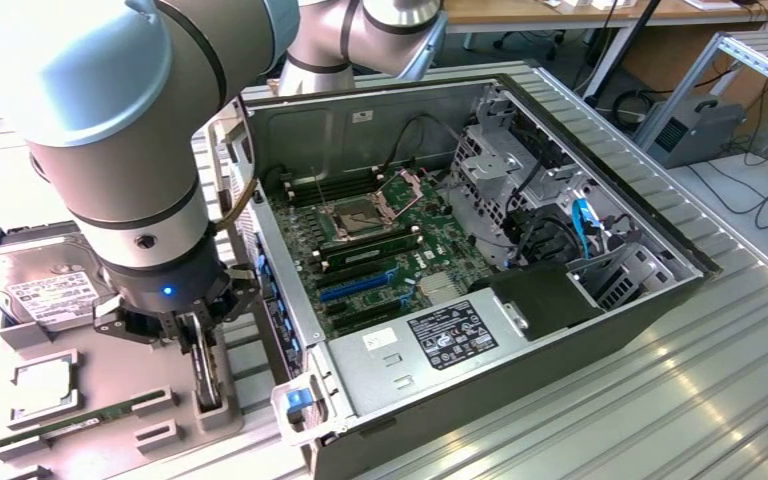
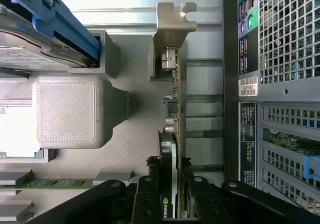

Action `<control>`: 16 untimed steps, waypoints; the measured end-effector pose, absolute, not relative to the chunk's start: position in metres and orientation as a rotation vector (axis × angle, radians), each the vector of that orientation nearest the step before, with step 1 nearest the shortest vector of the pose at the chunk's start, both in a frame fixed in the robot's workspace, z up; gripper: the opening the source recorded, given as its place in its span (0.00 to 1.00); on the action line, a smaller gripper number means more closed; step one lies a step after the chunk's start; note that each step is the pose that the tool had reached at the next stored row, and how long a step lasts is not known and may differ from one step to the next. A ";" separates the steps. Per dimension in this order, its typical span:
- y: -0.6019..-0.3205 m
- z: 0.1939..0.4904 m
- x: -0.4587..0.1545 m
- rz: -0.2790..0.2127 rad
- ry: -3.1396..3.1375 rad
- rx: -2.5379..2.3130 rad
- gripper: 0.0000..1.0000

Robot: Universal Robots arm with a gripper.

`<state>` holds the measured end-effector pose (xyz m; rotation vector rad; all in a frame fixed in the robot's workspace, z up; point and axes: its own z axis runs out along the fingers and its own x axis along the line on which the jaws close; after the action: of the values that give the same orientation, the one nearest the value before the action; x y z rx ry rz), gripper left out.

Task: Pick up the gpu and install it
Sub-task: 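Pick up the gpu and move the gpu toward the slot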

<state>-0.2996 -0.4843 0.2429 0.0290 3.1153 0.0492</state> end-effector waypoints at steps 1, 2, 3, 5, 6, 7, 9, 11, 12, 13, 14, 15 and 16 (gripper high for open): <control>-0.484 0.243 -0.300 0.049 3.115 0.029 0.27; -0.484 0.244 -0.300 0.049 3.115 0.029 0.27; -0.484 0.247 -0.300 0.049 3.115 0.029 0.27; -0.484 0.254 -0.300 0.049 3.115 0.029 0.27; -0.484 0.260 -0.300 0.049 3.115 0.029 0.27; -0.484 0.270 -0.300 0.049 3.115 0.029 0.27; -0.484 0.287 -0.300 0.049 3.115 0.029 0.27; -0.484 0.300 -0.300 0.050 3.115 0.029 0.27; -0.484 0.307 -0.300 0.050 3.115 0.029 0.27; -0.484 0.313 -0.300 0.050 3.115 0.029 0.27; -0.484 0.319 -0.300 0.051 3.115 0.029 0.27; -0.484 0.325 -0.300 0.051 3.115 0.029 0.27; -0.484 0.329 -0.300 0.052 3.115 0.029 0.27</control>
<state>-0.2996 -0.4843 0.3291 0.0288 3.1153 0.0519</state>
